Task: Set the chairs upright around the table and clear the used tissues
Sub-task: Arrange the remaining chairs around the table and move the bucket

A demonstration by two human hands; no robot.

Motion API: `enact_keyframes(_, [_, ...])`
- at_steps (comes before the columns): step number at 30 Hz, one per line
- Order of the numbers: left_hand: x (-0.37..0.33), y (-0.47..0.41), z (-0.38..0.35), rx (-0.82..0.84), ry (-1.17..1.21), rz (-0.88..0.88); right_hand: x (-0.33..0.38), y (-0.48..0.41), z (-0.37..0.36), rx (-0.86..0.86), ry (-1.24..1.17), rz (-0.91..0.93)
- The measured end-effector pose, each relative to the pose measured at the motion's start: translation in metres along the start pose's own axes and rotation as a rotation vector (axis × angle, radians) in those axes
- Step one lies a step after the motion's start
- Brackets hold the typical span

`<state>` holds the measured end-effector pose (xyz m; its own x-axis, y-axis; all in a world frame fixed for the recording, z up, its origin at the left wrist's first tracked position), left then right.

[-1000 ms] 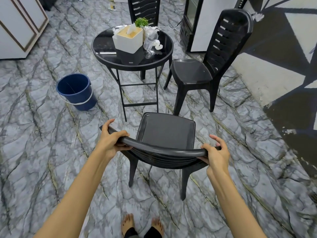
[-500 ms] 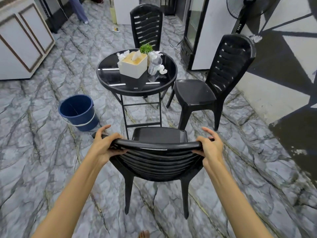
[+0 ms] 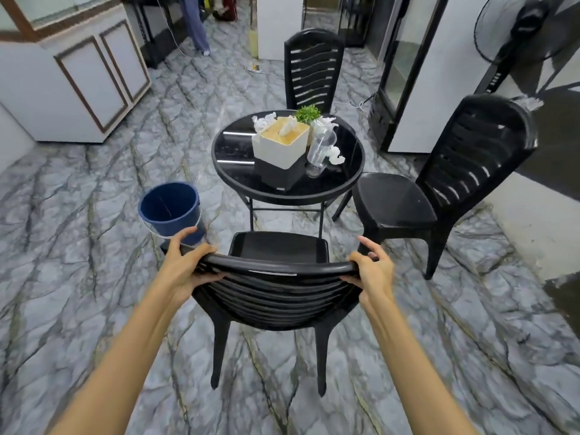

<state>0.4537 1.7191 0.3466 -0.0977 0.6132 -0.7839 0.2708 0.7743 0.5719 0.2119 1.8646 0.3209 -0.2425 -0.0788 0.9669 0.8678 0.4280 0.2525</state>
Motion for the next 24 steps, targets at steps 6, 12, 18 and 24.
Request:
enact_keyframes(6, [0.013, -0.012, 0.002, -0.021, 0.013, -0.003, -0.008, -0.024, -0.008, 0.027, 0.085, 0.009])
enact_keyframes(12, [0.027, -0.008, 0.006, -0.030, -0.011, 0.011, -0.021, -0.027, 0.009, 0.069, 0.090, 0.004])
enact_keyframes(18, [0.048, 0.006, 0.014, -0.042, -0.014, 0.009, -0.039, -0.015, 0.022, 0.078, 0.122, 0.000])
enact_keyframes(24, [0.054, 0.016, 0.013, -0.044, -0.001, -0.002, -0.043, -0.012, 0.029, 0.084, 0.155, 0.025])
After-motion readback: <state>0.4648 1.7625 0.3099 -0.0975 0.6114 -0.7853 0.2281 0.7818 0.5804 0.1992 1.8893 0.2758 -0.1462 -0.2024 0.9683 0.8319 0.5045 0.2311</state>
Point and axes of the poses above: each hand's wrist, its own y-axis away from the middle knuckle, its own z-axis out of the back of the hand, x = y × z, the point moved 1 cm from there along -y, towards the middle knuckle, and after that the axes turned 8 degrees about z, right-handed, at the moved point
